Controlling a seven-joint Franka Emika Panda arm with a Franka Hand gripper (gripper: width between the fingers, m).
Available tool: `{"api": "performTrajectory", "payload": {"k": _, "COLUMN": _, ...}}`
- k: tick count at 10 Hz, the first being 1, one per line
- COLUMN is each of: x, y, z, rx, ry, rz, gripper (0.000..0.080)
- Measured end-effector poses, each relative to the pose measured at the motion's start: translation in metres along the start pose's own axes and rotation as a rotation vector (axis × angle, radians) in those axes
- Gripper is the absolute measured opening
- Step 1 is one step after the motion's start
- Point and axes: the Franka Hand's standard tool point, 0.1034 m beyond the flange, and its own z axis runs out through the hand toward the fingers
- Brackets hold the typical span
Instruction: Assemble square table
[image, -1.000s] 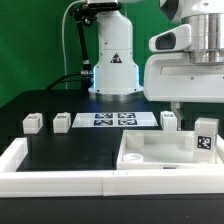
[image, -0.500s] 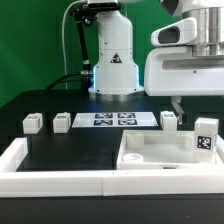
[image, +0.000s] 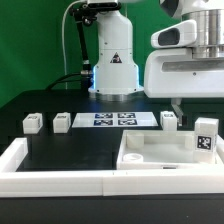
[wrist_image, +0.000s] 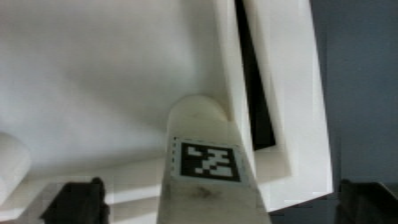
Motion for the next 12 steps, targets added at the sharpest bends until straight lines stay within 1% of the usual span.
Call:
{"api": "performTrajectory", "payload": {"k": 1, "x": 0.001, "y": 0.004, "z": -0.001, "rx": 0.004, "ry": 0.001, "rz": -0.079, "gripper": 0.0648}}
{"api": "performTrajectory", "payload": {"k": 3, "x": 0.004, "y": 0.026, "z": -0.006, "rx": 0.011, "ry": 0.020, "rz": -0.161, "gripper": 0.0648}}
{"api": "performTrajectory", "payload": {"k": 6, "x": 0.000, "y": 0.026, "z": -0.004, "rx": 0.009, "ry": 0.014, "rz": -0.142, "gripper": 0.0648}}
{"api": "performTrajectory", "payload": {"k": 8, "x": -0.011, "y": 0.027, "z": -0.003, "rx": 0.008, "ry": 0.011, "rz": -0.145, "gripper": 0.0648}}
{"api": "performTrajectory", "payload": {"k": 10, "x": -0.036, "y": 0.024, "z": -0.003, "rx": 0.013, "ry": 0.018, "rz": -0.164, "gripper": 0.0648}}
{"api": "performTrajectory", "payload": {"k": 11, "x": -0.048, "y": 0.026, "z": -0.004, "rx": 0.014, "ry": 0.022, "rz": -0.182, "gripper": 0.0648}}
{"api": "performTrajectory", "payload": {"k": 12, "x": -0.061, "y": 0.032, "z": -0.003, "rx": 0.013, "ry": 0.027, "rz": -0.202, "gripper": 0.0648}}
